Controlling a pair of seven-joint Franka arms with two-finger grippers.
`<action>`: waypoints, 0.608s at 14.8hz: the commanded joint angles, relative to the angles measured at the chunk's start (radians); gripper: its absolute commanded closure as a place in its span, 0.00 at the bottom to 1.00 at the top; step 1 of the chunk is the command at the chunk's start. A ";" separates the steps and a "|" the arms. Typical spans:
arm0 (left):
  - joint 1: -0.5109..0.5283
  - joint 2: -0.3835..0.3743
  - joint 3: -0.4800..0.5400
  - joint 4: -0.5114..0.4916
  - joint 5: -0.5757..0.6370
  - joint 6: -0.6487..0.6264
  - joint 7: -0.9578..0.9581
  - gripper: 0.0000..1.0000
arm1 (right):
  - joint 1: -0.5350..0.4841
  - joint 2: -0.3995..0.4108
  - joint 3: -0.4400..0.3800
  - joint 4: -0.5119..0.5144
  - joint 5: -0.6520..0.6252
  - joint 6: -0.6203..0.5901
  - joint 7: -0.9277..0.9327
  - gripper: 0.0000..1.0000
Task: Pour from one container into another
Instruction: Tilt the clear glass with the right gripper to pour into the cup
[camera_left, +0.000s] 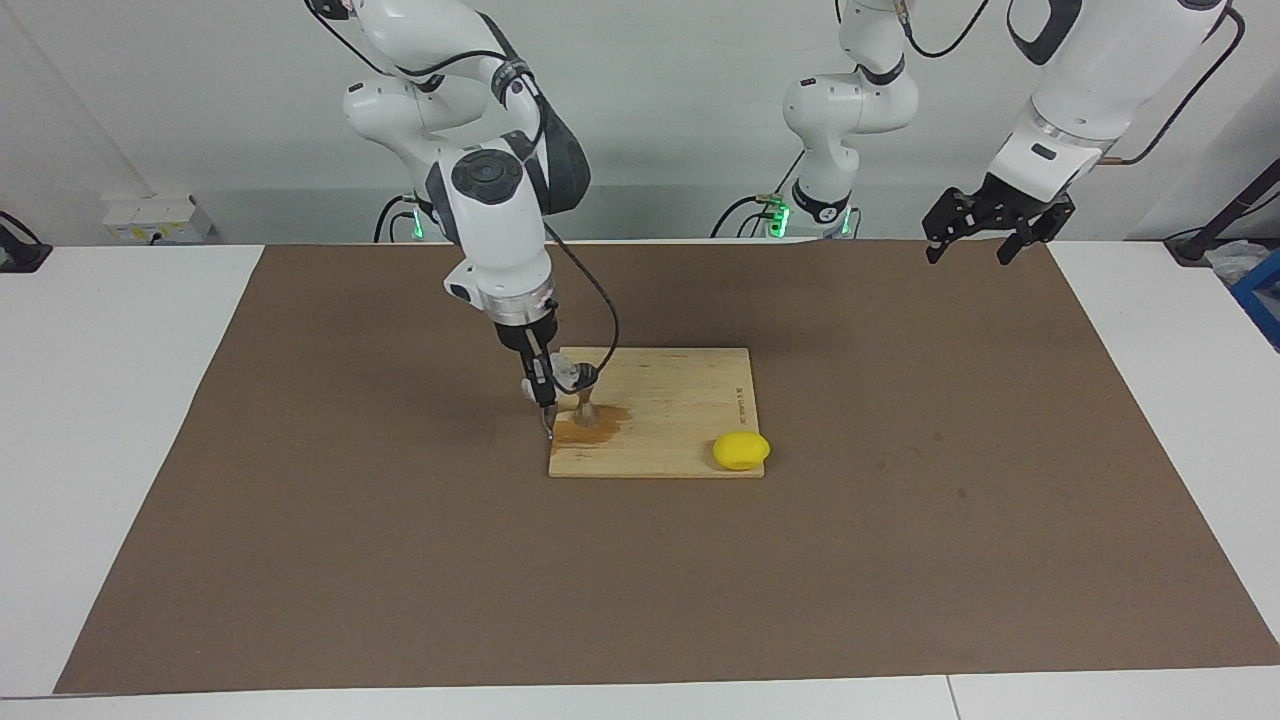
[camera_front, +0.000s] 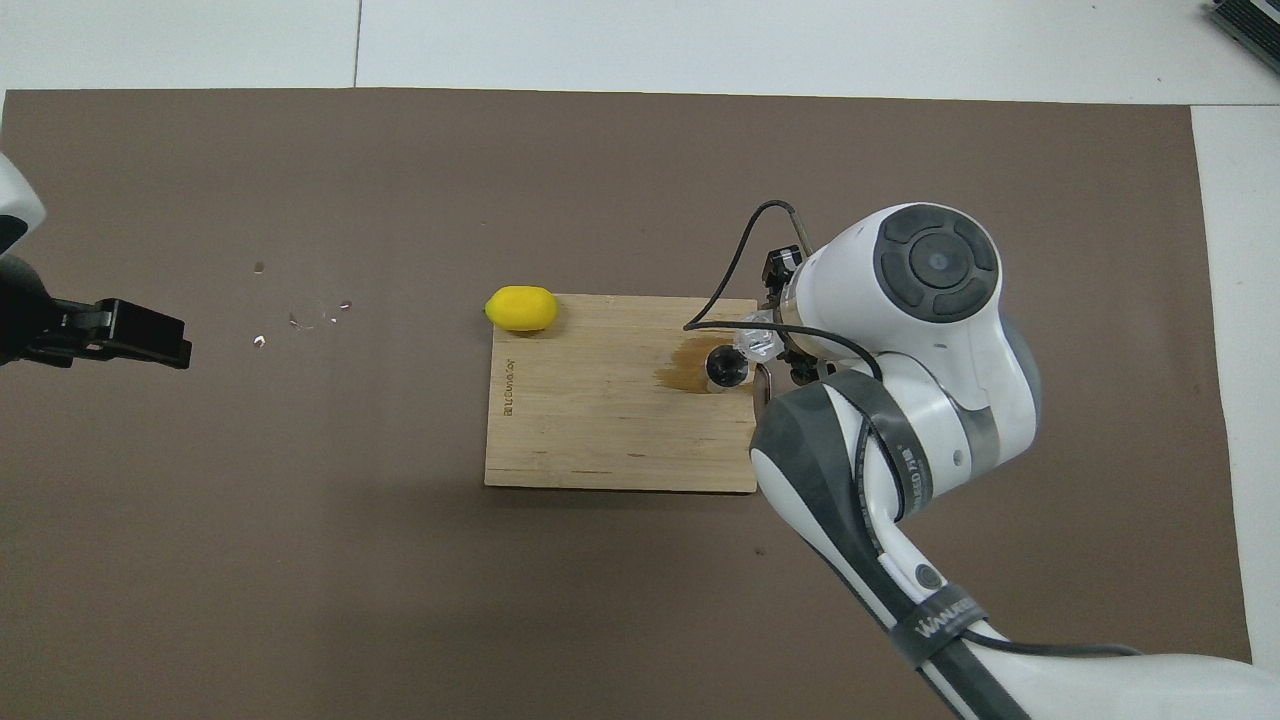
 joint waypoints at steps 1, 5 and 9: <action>0.000 -0.015 0.004 -0.007 -0.011 -0.013 0.008 0.00 | -0.039 -0.003 0.007 0.010 0.079 -0.013 0.012 1.00; 0.000 -0.015 0.004 -0.007 -0.011 -0.013 0.008 0.00 | -0.078 -0.004 0.007 0.000 0.191 -0.019 -0.028 1.00; 0.000 -0.015 0.004 -0.007 -0.011 -0.013 0.008 0.00 | -0.170 -0.018 0.007 -0.051 0.382 -0.023 -0.149 1.00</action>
